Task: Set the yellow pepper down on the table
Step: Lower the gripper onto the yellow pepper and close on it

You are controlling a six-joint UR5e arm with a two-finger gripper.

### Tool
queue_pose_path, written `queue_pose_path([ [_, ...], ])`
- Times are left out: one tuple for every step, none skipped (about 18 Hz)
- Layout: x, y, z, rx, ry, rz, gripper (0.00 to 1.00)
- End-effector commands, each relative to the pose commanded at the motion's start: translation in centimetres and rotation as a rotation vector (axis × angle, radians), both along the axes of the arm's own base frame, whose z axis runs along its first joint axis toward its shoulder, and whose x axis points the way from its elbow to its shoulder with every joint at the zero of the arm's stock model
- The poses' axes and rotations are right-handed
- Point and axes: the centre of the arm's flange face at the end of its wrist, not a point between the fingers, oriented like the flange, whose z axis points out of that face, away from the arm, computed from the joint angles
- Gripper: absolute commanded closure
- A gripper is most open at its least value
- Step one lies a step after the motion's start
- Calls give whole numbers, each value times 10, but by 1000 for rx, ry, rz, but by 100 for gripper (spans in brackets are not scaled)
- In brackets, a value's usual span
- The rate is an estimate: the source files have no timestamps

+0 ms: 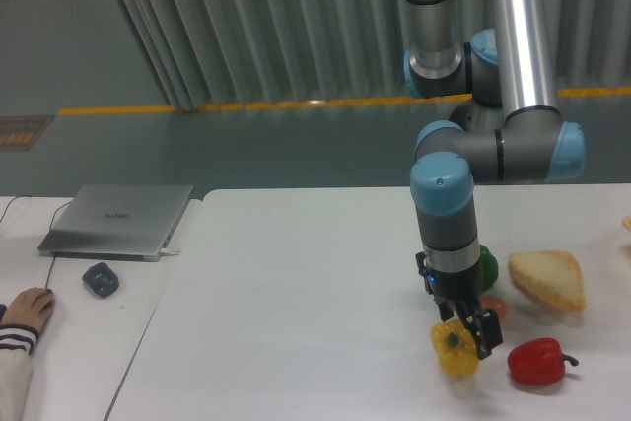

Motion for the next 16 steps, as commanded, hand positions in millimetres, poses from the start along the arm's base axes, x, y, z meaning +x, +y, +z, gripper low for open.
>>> queue_pose_path([
  [0, 0, -1, 0, -2, 9, 0],
  [0, 1, -5, -5, -4, 11, 0],
  [0, 1, -7, -8, -5, 17, 0],
  [1, 2, -8, -9, -6, 19, 0],
  [1, 1, -9, -10, -7, 19, 0],
  [3, 1, -8, -10, -7, 17, 4],
  [3, 1, -9, -12, -7, 22, 21],
  [3, 0, -8, -13, -6, 22, 32],
  [3, 0, -7, -13, -6, 22, 43],
  [3, 0, -6, -11, -5, 22, 47],
  [3, 0, -4, -6, -4, 23, 50],
  [4, 0, -2, -6, -4, 25, 53],
  [2, -2, 1, -2, -4, 31, 56],
  [1, -4, 6, 5, -3, 38, 57],
  [1, -5, 8, 4, -4, 41, 57],
  [1, -5, 9, 0, -7, 41, 57],
])
